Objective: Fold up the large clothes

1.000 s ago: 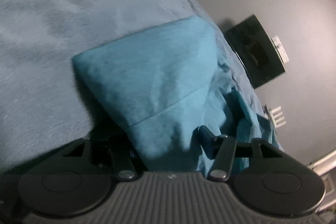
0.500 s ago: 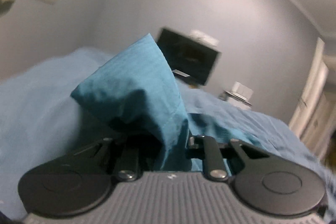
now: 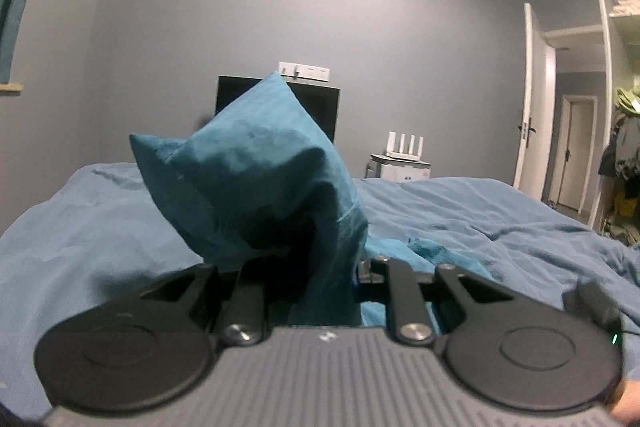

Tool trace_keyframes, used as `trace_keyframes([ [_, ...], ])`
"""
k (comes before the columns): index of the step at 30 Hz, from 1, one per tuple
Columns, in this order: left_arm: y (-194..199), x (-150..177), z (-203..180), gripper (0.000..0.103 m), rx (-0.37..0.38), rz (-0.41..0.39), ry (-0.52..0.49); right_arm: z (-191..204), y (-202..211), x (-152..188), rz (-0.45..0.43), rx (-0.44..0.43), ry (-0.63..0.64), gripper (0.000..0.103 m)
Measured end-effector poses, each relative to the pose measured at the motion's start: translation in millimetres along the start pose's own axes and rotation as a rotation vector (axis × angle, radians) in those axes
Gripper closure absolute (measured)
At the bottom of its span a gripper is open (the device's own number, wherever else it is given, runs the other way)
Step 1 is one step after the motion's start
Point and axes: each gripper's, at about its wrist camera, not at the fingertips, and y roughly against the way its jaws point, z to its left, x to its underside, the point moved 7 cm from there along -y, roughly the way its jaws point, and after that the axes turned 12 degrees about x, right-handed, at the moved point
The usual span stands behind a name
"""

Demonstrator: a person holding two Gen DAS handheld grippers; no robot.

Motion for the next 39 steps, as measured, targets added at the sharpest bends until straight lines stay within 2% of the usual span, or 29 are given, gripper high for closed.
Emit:
trace_keyframes([
  [3,10,9,-6,0.087,0.026,0.017,-0.048,-20,18,-10,-0.011,-0.040,-0.132,0.029],
  [9,4,11,-40,0.087,0.076,0.071,-0.208,-62,55,-31,-0.092,-0.109,-0.356,0.029],
  [13,-9,19,-60,0.087,0.106,0.120,-0.311,-94,77,-45,-0.160,-0.103,-0.465,0.028],
  [16,-12,21,-79,0.087,0.130,0.156,-0.364,-126,99,-59,-0.227,-0.115,-0.554,0.024],
  [19,-17,29,-88,0.087,0.150,0.185,-0.405,-152,116,-79,-0.271,-0.151,-0.603,0.016],
  [22,-25,40,-98,0.087,0.170,0.213,-0.445,-159,131,-103,-0.285,-0.187,-0.565,0.009],
  [23,-27,43,-101,0.087,0.176,0.221,-0.454,-157,132,-112,-0.280,-0.200,-0.541,0.003],
  [26,-31,50,-108,0.087,0.198,0.238,-0.463,-149,132,-138,-0.254,-0.214,-0.456,0.001],
  [29,-34,57,-112,0.087,0.220,0.257,-0.483,-132,117,-160,-0.191,-0.210,-0.325,0.001],
  [32,-34,64,-112,0.086,0.243,0.276,-0.503,-110,93,-172,-0.120,-0.182,-0.198,0.000],
  [36,-37,65,-110,0.085,0.251,0.288,-0.500,-77,64,-174,-0.033,-0.087,0.001,0.002],
  [37,-35,62,-111,0.085,0.252,0.290,-0.501,-73,60,-172,-0.027,-0.052,0.045,0.005],
  [38,-34,63,-109,0.085,0.251,0.291,-0.500,-71,58,-172,-0.031,-0.031,0.065,0.022],
  [39,-40,59,-114,0.084,0.243,0.289,-0.502,-71,55,-171,-0.039,-0.031,0.064,0.047],
])
